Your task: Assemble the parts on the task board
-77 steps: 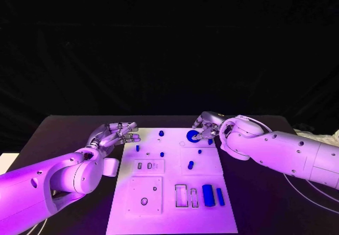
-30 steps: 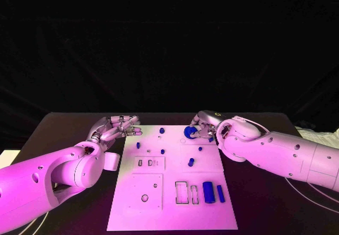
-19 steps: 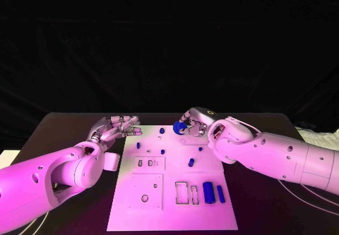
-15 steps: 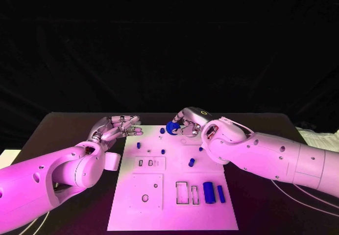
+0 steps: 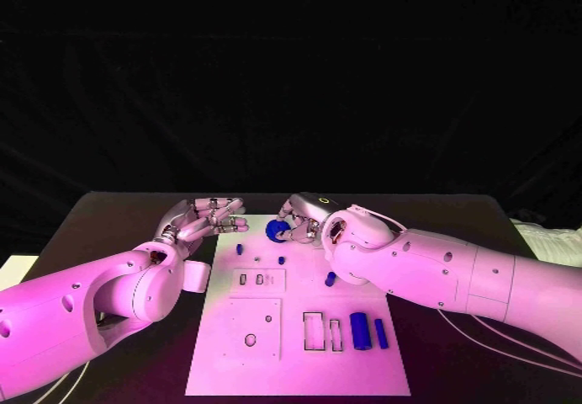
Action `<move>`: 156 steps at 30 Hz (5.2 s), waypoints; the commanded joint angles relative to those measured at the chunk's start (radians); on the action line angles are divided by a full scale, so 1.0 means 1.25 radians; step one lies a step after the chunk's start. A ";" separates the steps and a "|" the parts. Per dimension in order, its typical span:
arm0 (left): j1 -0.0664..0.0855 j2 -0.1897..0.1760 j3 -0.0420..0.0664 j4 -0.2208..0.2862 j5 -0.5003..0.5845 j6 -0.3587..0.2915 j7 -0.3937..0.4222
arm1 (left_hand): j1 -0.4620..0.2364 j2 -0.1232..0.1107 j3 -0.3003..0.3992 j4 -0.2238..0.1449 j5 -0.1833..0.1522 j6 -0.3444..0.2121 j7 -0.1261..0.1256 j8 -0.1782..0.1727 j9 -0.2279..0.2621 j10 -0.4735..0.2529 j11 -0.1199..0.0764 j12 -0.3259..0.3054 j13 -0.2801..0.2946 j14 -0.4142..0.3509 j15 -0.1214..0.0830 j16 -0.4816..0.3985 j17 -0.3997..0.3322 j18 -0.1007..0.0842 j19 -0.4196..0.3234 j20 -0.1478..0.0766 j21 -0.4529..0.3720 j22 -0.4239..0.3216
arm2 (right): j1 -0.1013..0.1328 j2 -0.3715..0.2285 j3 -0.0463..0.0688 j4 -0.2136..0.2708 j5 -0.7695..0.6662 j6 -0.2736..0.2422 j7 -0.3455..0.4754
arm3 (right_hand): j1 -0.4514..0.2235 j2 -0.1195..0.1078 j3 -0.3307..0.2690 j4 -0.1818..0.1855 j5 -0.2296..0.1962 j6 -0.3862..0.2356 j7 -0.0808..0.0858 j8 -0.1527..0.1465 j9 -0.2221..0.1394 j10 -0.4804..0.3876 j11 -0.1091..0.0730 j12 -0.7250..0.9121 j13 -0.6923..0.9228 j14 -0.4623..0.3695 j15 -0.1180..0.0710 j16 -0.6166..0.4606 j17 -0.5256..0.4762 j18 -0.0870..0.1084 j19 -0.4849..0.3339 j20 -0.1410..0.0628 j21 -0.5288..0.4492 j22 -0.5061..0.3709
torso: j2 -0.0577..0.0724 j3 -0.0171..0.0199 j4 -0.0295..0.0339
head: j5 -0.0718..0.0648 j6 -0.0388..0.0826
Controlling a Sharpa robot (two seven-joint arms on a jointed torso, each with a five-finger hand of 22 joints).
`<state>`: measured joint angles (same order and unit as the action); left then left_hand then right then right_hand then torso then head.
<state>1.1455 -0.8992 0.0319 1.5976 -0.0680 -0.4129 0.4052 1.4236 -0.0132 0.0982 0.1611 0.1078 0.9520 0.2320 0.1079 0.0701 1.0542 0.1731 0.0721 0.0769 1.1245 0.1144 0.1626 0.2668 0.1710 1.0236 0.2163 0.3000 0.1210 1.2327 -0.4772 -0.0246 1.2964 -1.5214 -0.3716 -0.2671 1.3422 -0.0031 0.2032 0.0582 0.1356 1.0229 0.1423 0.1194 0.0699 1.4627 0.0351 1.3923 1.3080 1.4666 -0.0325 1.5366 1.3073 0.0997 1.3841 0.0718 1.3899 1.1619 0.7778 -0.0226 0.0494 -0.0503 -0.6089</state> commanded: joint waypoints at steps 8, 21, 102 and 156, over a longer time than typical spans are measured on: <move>0.001 0.003 0.001 0.002 0.001 0.012 0.012 | 0.004 0.001 0.001 -0.004 -0.002 -0.001 0.002 -0.005 -0.001 -0.005 0.000 -0.004 -0.001 -0.005 0.001 -0.006 0.001 0.006 -0.007 -0.001 -0.003 -0.001 | -0.005 0.024 -0.003 -0.024 -0.027 0.049 -0.030 | -0.013 -0.010 0.005 0.003 0.009 0.033 -0.015 -0.007 0.008 -0.010 0.002 -0.012 0.071 0.072 -0.002 -0.002 0.159 -0.014 -0.003 -0.002 -0.001 -0.003 | 0.000 0.0005 -0.0010 | 0.001 -0.003; 0.001 0.002 0.001 0.002 0.001 0.013 0.010 | 0.005 0.002 0.002 -0.005 -0.002 0.000 0.002 -0.005 0.000 -0.005 0.000 -0.004 0.000 -0.005 0.001 -0.006 0.001 0.006 -0.007 -0.001 -0.003 -0.001 | -0.007 0.034 -0.006 -0.033 -0.023 0.021 -0.023 | -0.046 -0.055 -0.026 0.015 0.034 -0.102 0.023 -0.047 -0.004 -0.090 0.036 -0.119 -0.018 0.071 0.027 -0.005 0.157 -0.010 -0.020 0.025 -0.014 -0.026 | 0.000 0.0007 -0.0012 | 0.001 -0.004; -0.001 0.009 0.000 -0.015 0.011 0.025 0.007 | 0.005 0.003 0.001 -0.006 -0.002 0.000 0.002 -0.005 0.000 -0.004 0.000 -0.003 0.000 -0.005 0.001 -0.008 0.002 0.006 -0.007 0.000 -0.004 -0.002 | -0.061 -0.307 0.004 -0.011 0.188 0.032 0.338 | 0.009 -0.050 -0.045 -0.009 0.067 -0.069 0.017 -0.041 0.002 -0.091 0.031 -0.123 -0.029 0.069 0.024 -0.008 0.154 -0.009 -0.024 0.023 -0.015 -0.028 | -0.013 0.0141 -0.0206 | -0.008 -0.012; -0.001 0.005 0.000 -0.013 0.011 0.029 0.000 | 0.006 0.006 0.003 -0.008 -0.001 0.001 0.001 -0.005 0.000 -0.004 0.000 -0.003 0.000 -0.005 0.001 -0.010 0.003 0.007 -0.008 0.000 -0.005 -0.003 | -0.069 -0.277 0.007 -0.012 0.228 -0.050 0.288 | 0.020 0.023 0.002 -0.019 -0.017 0.074 -0.032 0.012 0.030 -0.043 -0.012 -0.073 0.016 0.074 -0.011 0.001 0.171 -0.016 0.001 -0.007 0.007 0.014 | -0.014 0.0138 -0.0200 | -0.011 -0.024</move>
<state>1.1435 -0.8931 0.0309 1.5799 -0.0565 -0.3967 0.4009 1.4287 -0.0080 0.1039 0.1555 0.1078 0.9521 0.2319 0.1079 0.0702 1.0542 0.1731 0.0721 0.0768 1.1245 0.1144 0.1536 0.2698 0.1710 1.0236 0.2162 0.3001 0.1191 1.1461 -0.8237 -0.0162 1.2703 -1.2531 -0.4033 0.1243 1.3748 0.0247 0.1991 0.0324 0.1105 1.0848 0.1269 0.1303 0.0992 1.3697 0.0564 1.2999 1.3104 1.4647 -0.0380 1.5329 1.3077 0.0998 1.3851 0.0690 1.3946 1.1782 0.7603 -0.0047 0.0244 -0.0654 -0.6400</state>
